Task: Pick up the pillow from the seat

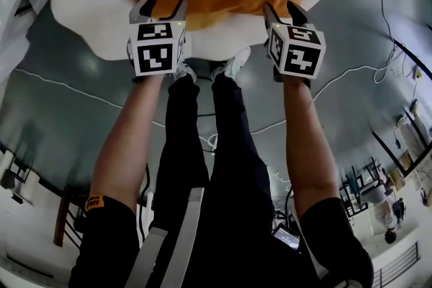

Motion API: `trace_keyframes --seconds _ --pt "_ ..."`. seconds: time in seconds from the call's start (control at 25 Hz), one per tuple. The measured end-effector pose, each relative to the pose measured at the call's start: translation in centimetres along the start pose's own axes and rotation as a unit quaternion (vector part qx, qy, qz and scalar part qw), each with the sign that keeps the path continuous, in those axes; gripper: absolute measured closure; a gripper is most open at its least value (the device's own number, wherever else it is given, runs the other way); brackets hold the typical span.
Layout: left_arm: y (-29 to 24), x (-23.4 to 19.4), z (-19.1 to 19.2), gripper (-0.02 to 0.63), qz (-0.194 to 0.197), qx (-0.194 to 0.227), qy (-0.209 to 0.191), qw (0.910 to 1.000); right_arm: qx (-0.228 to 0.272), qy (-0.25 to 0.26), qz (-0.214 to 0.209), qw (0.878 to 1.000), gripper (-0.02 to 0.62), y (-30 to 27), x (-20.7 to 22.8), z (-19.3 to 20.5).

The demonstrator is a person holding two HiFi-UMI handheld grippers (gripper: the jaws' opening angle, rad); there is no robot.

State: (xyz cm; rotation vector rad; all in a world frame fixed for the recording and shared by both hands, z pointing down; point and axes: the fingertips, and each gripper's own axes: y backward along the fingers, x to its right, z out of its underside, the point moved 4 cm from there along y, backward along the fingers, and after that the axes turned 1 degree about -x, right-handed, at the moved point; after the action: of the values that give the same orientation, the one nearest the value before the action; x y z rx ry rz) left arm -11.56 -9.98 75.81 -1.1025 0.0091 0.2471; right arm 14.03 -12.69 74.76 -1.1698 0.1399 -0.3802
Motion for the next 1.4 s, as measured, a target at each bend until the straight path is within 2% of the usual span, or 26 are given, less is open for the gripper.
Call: trace_keyframes --seconds 0.36,0.84,0.92,1.04,1.4 --pt "-5.1 -1.2 1.5 0.298 -0.012 -0.023 -0.022 0.9994 -0.019 0.001 0.014 1.000 0.336 -4.5 1.8 1.5" --pt "-9.4 -1.4 2.5 0.296 -0.008 -0.034 -0.039 0.9986 -0.021 -0.007 0.024 0.999 0.332 -8.3 2.4 1.9" --pt "-9.8 -1.5 2.6 0.296 -0.012 -0.033 -0.046 0.9983 -0.019 -0.006 0.029 0.999 0.346 -8.7 2.4 1.8" --pt "-10.1 -1.5 2.8 0.298 -0.017 -0.034 -0.053 0.9979 -0.020 -0.003 0.038 0.999 0.400 -9.0 2.8 1.8" --pt "-12.3 -1.9 2.7 0.324 -0.018 -0.041 -0.059 0.9972 -0.017 -0.003 0.039 0.999 0.468 -10.8 3.1 1.4"
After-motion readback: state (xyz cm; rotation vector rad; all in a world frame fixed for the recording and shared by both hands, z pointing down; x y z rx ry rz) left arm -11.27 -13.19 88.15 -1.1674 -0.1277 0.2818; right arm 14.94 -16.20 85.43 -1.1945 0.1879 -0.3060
